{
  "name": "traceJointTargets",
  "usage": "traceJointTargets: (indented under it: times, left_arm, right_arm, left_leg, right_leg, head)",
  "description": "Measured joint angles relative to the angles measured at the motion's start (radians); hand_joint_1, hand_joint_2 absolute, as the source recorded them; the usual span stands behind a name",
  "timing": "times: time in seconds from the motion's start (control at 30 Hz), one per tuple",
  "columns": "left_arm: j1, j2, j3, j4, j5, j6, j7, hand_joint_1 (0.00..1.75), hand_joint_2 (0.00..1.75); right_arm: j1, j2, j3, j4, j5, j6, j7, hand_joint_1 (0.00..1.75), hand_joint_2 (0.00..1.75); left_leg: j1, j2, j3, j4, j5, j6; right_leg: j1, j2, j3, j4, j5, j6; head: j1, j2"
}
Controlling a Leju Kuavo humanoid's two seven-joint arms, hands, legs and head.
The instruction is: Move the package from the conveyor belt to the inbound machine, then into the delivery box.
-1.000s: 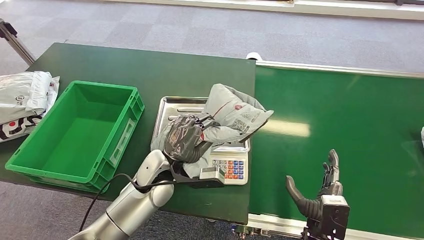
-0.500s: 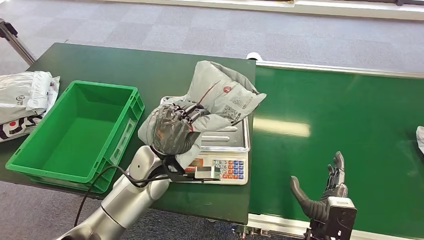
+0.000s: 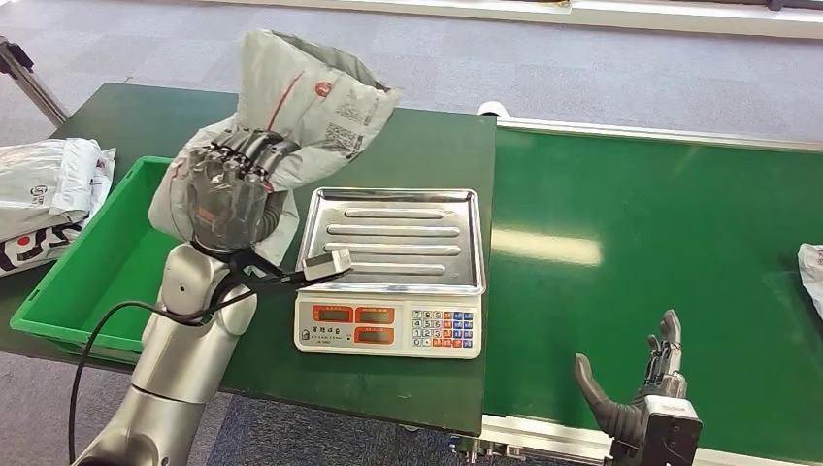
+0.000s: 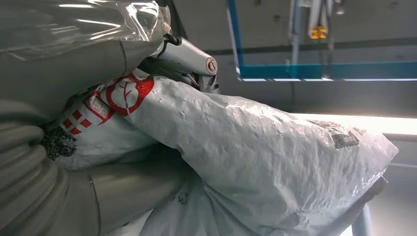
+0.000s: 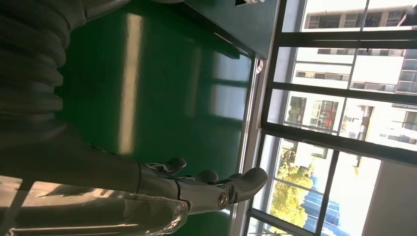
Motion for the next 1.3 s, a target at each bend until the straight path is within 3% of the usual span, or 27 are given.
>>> traceJointTargets:
  times: [0.13,0.27,0.57,0.8,1.07,1.3]
  left_arm:
    - [0.005,0.018,0.046,-0.033,-0.068,0.000,0.061,1.75,1.75]
    - [0.013,0.077,0.097,-0.054,-0.105,0.000,0.148,1.75,1.75]
    - [0.073,0.186,0.257,-0.051,-0.118,-0.004,0.213,1.75,1.75]
    - [0.137,0.265,0.356,0.031,-0.064,-0.185,0.340,1.75,1.75]
    - [0.189,0.311,0.449,0.096,0.027,-0.235,0.340,1.75,1.75]
    - [0.214,0.322,0.456,0.118,0.233,-0.415,0.236,1.75,1.75]
  right_arm:
    - [0.011,-0.003,0.002,-0.014,0.001,-0.011,0.000,0.00,1.75]
    - [0.037,-0.005,0.002,-0.040,0.002,-0.019,0.001,0.00,1.75]
    - [0.078,-0.005,0.001,-0.092,0.018,-0.019,0.009,0.00,1.75]
    - [0.089,-0.004,-0.001,-0.105,0.044,-0.013,0.017,0.00,1.75]
    - [0.097,0.004,-0.002,-0.112,0.056,-0.013,0.022,0.00,1.75]
    - [0.097,0.004,-0.002,-0.114,0.051,0.006,0.021,0.00,1.75]
  left_leg:
    - [0.000,0.000,0.000,0.000,0.000,0.000]
    - [0.000,0.000,0.000,0.000,0.000,0.000]
    - [0.001,0.001,-0.002,-0.001,0.000,0.000]
    - [0.001,0.004,-0.002,-0.001,0.000,-0.001]
    - [0.002,0.004,-0.004,-0.001,0.000,-0.001]
    - [0.001,0.005,-0.004,-0.001,0.000,-0.001]
  right_leg:
    - [0.000,0.000,0.000,0.000,0.000,0.000]
    - [0.000,0.000,0.000,0.000,0.000,0.000]
    - [0.001,0.000,-0.002,0.000,-0.001,-0.001]
    - [0.001,0.004,-0.003,0.000,0.000,-0.001]
    - [0.002,0.004,-0.005,0.000,-0.001,-0.001]
    - [0.001,0.004,-0.005,0.000,0.000,-0.001]
  head:
    - [0.000,0.000]
    - [0.000,0.000]
    - [0.000,0.000]
    - [0.000,0.000]
    - [0.000,0.000]
    - [0.000,0.000]
